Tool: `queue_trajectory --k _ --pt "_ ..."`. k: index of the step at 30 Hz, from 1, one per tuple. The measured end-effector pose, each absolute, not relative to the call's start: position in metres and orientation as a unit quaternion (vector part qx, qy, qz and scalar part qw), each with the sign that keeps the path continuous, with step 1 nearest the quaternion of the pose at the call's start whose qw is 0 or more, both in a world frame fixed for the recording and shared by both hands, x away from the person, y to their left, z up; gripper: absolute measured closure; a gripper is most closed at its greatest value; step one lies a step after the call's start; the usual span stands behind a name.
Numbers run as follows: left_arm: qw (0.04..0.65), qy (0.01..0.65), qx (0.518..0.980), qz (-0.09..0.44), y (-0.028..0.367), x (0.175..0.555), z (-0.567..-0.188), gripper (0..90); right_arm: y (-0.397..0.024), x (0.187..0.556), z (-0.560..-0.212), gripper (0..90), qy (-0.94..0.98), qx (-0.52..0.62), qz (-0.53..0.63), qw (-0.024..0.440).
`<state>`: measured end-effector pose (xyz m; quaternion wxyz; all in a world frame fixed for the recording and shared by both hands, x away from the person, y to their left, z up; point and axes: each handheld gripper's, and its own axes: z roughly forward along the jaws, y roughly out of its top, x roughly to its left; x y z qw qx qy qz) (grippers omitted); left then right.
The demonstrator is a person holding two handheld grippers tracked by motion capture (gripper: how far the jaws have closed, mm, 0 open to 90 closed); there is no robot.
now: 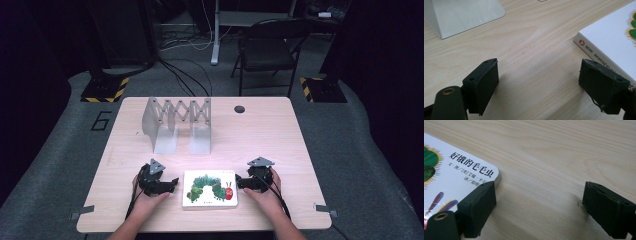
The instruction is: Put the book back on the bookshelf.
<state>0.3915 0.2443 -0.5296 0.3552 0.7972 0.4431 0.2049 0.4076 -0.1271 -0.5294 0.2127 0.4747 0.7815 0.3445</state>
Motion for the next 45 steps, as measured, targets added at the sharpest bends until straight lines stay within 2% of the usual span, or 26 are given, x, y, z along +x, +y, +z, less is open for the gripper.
queue_trajectory --k 8,11,17,26,35,36,45 --pt "0.355 0.438 0.801 0.2 0.245 0.391 -0.528 21.7 -0.129 0.407 -0.529 20.7 0.774 0.481 0.348 0.218" --pt "0.366 0.45 0.788 0.209 0.243 0.391 -0.53 25.9 -0.13 0.407 -0.529 22.8 0.774 0.48 0.349 0.219" --pt "0.364 0.445 0.791 0.209 0.243 0.39 -0.529 31.1 -0.131 0.406 -0.526 28.5 0.777 0.48 0.345 0.216" --pt "0.365 0.455 0.79 0.188 0.247 0.39 -0.524 37.3 -0.128 0.406 -0.52 37.6 0.785 0.482 0.332 0.201" --pt "0.372 0.44 0.793 0.199 0.248 0.38 -0.51 37.7 -0.129 0.407 -0.509 39.3 0.791 0.487 0.33 0.17" --pt "0.379 0.44 0.791 0.192 0.246 0.376 -0.506 37.7 -0.13 0.406 -0.505 40.0 0.789 0.494 0.331 0.156" --pt "0.394 0.446 0.789 0.154 0.236 0.372 -0.49 37.6 -0.135 0.401 -0.492 42.2 0.79 0.491 0.34 0.137"
